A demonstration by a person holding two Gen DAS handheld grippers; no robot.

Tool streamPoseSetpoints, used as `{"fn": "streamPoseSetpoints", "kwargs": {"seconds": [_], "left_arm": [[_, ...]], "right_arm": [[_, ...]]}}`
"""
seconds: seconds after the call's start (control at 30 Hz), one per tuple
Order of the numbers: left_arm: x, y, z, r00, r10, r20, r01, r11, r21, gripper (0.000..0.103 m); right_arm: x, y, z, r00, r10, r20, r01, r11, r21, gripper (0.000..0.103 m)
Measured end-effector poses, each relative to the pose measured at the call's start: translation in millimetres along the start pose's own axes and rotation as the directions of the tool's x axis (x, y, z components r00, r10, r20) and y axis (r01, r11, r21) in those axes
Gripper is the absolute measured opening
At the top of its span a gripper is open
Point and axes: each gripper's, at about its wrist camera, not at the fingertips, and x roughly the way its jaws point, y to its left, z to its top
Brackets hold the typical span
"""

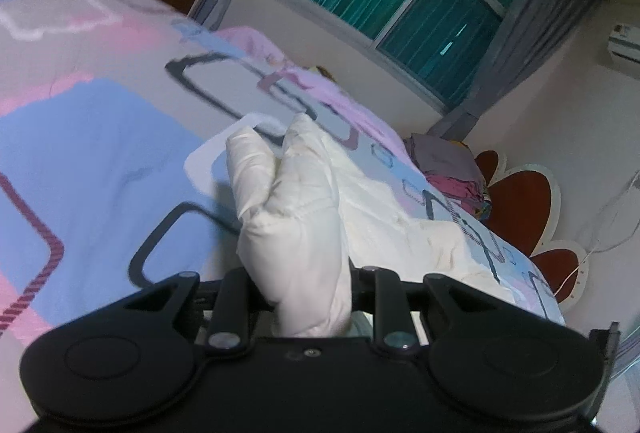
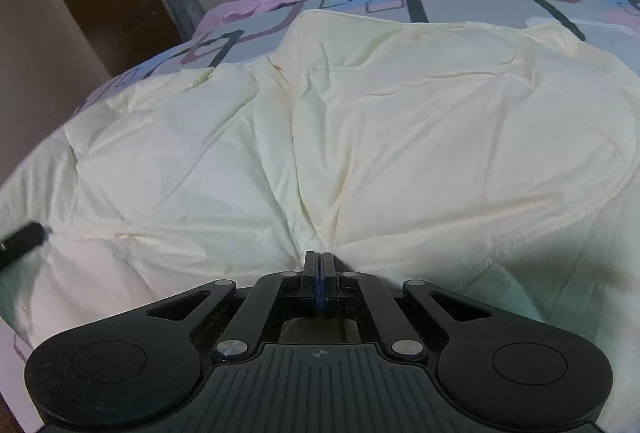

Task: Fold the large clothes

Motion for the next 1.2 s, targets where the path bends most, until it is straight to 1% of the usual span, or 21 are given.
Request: {"fn": "streamPoseSetpoints", "kwargs": {"seconds": [0.13,0.2,0.27,0.33,0.37,0.43,0.53,0.63,0.73,0.77,0.83,0.87,0.93,0.97,1.0,1.07,1.1,1.13,1.17,1.2], "left_arm": [[-12.4,-37.5,3.8,0.999,-0.001,0.04,-0.002,0.997,0.08,0.023],[-18.3,-63.1,4.5,0.998,-0.008,0.054,0.0,0.991,0.137,0.023],[-22.8,-93.7,4.6,0.998,-0.033,0.06,0.021,0.98,0.199,0.023],[-22.9,-130.2,2.6,0.997,-0.052,0.057,0.033,0.958,0.284,0.023],[-21.7,-145.5,0.7,0.997,-0.06,0.052,0.04,0.948,0.316,0.023],[-16.9,-178.6,-3.4,0.997,-0.074,0.036,0.055,0.924,0.378,0.023],[-2.6,-224.5,-17.6,0.995,-0.101,-0.009,0.094,0.887,0.452,0.023],[17.2,-261.8,-38.1,0.987,-0.142,-0.073,0.16,0.855,0.493,0.026],[42.5,-290.9,-62.4,0.969,-0.173,-0.178,0.241,0.823,0.514,0.029],[53.0,-299.3,-72.3,0.957,-0.183,-0.226,0.277,0.812,0.515,0.03],[73.9,-311.9,-91.5,0.928,-0.186,-0.322,0.334,0.799,0.5,0.036],[86.4,-315.8,-102.2,0.91,-0.181,-0.372,0.358,0.797,0.487,0.039],[107.2,-318.9,-122.7,0.881,-0.185,-0.435,0.387,0.811,0.439,0.055],[116.8,-314.6,-128.8,0.869,-0.193,-0.455,0.399,0.817,0.417,0.059],[122.8,-311.8,-135.3,0.863,-0.199,-0.463,0.405,0.821,0.402,0.061],[128.6,-308.4,-143.9,0.864,-0.196,-0.463,0.4,0.826,0.397,0.063],[128.9,-307.5,-144.9,0.862,-0.199,-0.465,0.404,0.825,0.395,0.067],[128.5,-307.3,-146.0,0.855,-0.212,-0.474,0.419,0.822,0.386,0.074],[127.5,-313.4,-145.2,0.842,-0.226,-0.49,0.436,0.82,0.372,0.077],[121.2,-315.7,-142.7,0.832,-0.238,-0.5,0.45,0.818,0.359,0.08]], "right_arm": [[-1.3,-7.3,-1.1,0.999,0.045,-0.011,-0.046,0.999,-0.009,0.0],[-1.6,-11.7,-0.5,0.997,0.071,-0.019,-0.071,0.997,-0.01,0.0],[-1.7,-17.1,1.5,0.994,0.1,-0.032,-0.1,0.995,-0.011,0.0],[-4.9,-26.1,7.8,0.99,0.132,-0.053,-0.132,0.991,0.003,0.0],[-13.0,-34.8,11.1,0.987,0.152,-0.051,-0.15,0.988,0.036,0.0],[-37.0,-56.6,15.8,0.983,0.181,-0.005,-0.18,0.981,0.072,0.0],[-74.5,-102.5,20.4,0.985,0.164,0.061,-0.169,0.98,0.101,0.0],[-106.6,-156.9,21.0,0.986,0.123,0.111,-0.142,0.971,0.194,0.0],[-134.1,-202.1,14.6,0.988,0.056,0.145,-0.094,0.959,0.266,0.0],[-141.6,-214.9,11.6,0.988,0.039,0.152,-0.082,0.954,0.287,0.0],[-155.0,-237.9,4.3,0.987,0.0,0.158,-0.052,0.944,0.326,0.0],[-160.4,-249.1,1.3,0.987,-0.017,0.158,-0.039,0.938,0.343,0.0],[-168.5,-267.0,-6.1,0.986,-0.063,0.155,-0.003,0.919,0.394,0.0],[-172.6,-274.9,-10.4,0.985,-0.081,0.153,0.01,0.908,0.418,0.0],[-177.2,-282.6,-12.1,0.984,-0.089,0.153,0.013,0.898,0.44,0.0],[-184.8,-292.4,-15.6,0.983,-0.102,0.153,0.019,0.884,0.467,0.0],[-188.2,-295.1,-17.2,0.982,-0.106,0.155,0.021,0.881,0.473,0.0],[-190.8,-295.3,-16.5,0.981,-0.112,0.158,0.023,0.879,0.477,0.004],[-194.9,-295.3,-16.2,0.978,-0.125,0.167,0.029,0.875,0.483,0.041],[-197.4,-291.2,-13.1,0.972,-0.139,0.189,0.03,0.875,0.484,0.084]]}}
